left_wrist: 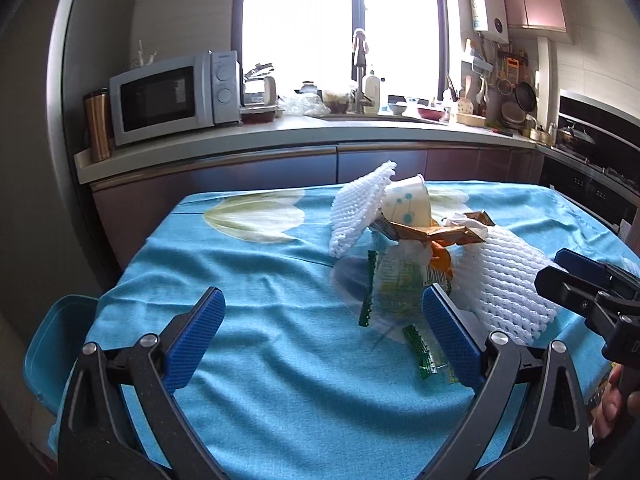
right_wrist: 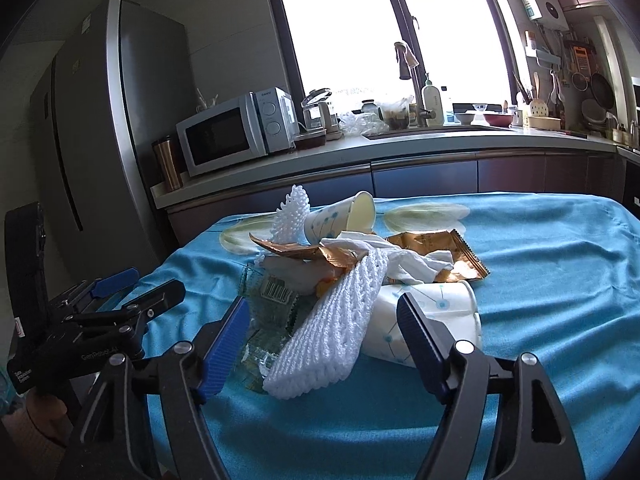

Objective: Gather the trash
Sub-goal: 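Grasp the clear plastic wrapper with the left tool while the right tool grasps a white foam net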

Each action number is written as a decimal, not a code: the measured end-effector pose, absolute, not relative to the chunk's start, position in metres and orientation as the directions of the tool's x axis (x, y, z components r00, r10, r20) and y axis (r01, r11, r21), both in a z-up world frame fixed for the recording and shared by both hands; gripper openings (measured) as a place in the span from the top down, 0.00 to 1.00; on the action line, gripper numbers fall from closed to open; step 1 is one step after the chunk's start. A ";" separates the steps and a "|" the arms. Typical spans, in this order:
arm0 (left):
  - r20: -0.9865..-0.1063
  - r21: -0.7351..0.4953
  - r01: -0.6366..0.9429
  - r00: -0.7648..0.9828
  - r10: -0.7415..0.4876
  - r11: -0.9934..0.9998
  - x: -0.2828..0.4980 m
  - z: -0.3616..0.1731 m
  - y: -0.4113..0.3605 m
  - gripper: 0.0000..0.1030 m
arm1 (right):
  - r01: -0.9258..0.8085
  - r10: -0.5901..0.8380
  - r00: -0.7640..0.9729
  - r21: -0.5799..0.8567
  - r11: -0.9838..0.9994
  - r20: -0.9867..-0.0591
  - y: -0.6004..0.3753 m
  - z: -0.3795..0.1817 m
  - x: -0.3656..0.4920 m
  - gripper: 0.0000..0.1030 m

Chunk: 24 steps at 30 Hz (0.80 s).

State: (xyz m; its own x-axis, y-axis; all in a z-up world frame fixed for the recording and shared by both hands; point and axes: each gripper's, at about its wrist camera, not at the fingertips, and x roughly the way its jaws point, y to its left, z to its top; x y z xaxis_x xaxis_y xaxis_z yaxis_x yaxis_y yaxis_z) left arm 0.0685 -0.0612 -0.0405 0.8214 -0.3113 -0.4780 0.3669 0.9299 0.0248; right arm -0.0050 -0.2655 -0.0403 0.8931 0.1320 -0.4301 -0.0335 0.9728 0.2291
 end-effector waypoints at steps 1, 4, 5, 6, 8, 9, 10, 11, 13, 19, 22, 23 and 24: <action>-0.490 0.030 0.389 0.809 -0.326 0.921 0.073 -0.043 -0.066 0.06 | -0.036 0.139 0.890 0.237 0.971 -0.434 -0.267 -0.042 -0.004 0.37; -0.534 0.023 0.451 0.760 -0.371 0.892 0.089 -0.048 -0.081 0.11 | -0.038 0.155 0.883 0.262 0.964 -0.443 -0.272 -0.045 -0.004 0.47; -0.550 0.015 0.478 0.737 -0.392 0.878 0.094 -0.050 -0.086 0.12 | -0.038 0.161 0.881 0.273 0.961 -0.444 -0.274 -0.046 -0.003 0.52; -0.564 0.015 0.488 0.725 -0.396 0.873 0.098 -0.053 -0.091 0.18 | -0.040 0.167 0.880 0.282 0.959 -0.444 -0.277 -0.048 -0.003 0.57; -0.601 0.002 0.519 0.684 -0.414 0.855 0.109 -0.058 -0.102 0.22 | -0.040 0.175 0.877 0.296 0.954 -0.447 -0.280 -0.050 -0.003 0.63; -0.619 -0.008 0.529 0.664 -0.420 0.848 0.114 -0.062 -0.106 0.28 | -0.041 0.181 0.875 0.304 0.952 -0.449 -0.283 -0.051 -0.003 0.67; -0.637 -0.023 0.538 0.642 -0.428 0.842 0.120 -0.065 -0.109 0.33 | -0.043 0.187 0.873 0.311 0.949 -0.450 -0.284 -0.052 -0.003 0.69; -0.654 -0.047 0.552 0.613 -0.443 0.832 0.125 -0.068 -0.111 0.34 | -0.047 0.195 0.871 0.319 0.947 -0.451 -0.286 -0.053 -0.003 0.73; -0.675 -0.084 0.568 0.572 -0.466 0.818 0.133 -0.072 -0.116 0.47 | -0.053 0.207 0.868 0.331 0.942 -0.451 -0.288 -0.054 -0.002 0.78; -0.697 -0.155 0.571 0.516 -0.499 0.806 0.138 -0.079 -0.118 0.81 | -0.081 0.239 0.863 0.344 0.935 -0.446 -0.292 -0.050 -0.003 0.89; -0.689 -0.194 0.563 0.504 -0.521 0.803 0.135 -0.078 -0.112 0.98 | -0.097 0.255 0.864 0.353 0.931 -0.435 -0.293 -0.045 -0.006 0.89; -0.684 -0.206 0.562 0.503 -0.528 0.801 0.133 -0.076 -0.107 0.98 | -0.102 0.258 0.865 0.353 0.930 -0.430 -0.293 -0.043 -0.008 0.90; -0.678 -0.212 0.559 0.507 -0.532 0.802 0.131 -0.074 -0.106 0.99 | -0.110 0.264 0.866 0.353 0.929 -0.425 -0.292 -0.040 -0.009 0.90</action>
State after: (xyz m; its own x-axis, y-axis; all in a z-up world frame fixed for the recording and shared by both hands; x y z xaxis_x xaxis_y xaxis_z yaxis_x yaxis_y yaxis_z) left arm 0.1309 -0.1060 -0.0743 0.5066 -0.5322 -0.6783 0.5590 0.8017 -0.2116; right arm -0.0090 -0.2923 -0.0405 0.8661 0.2638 -0.4246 -0.1101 0.9293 0.3527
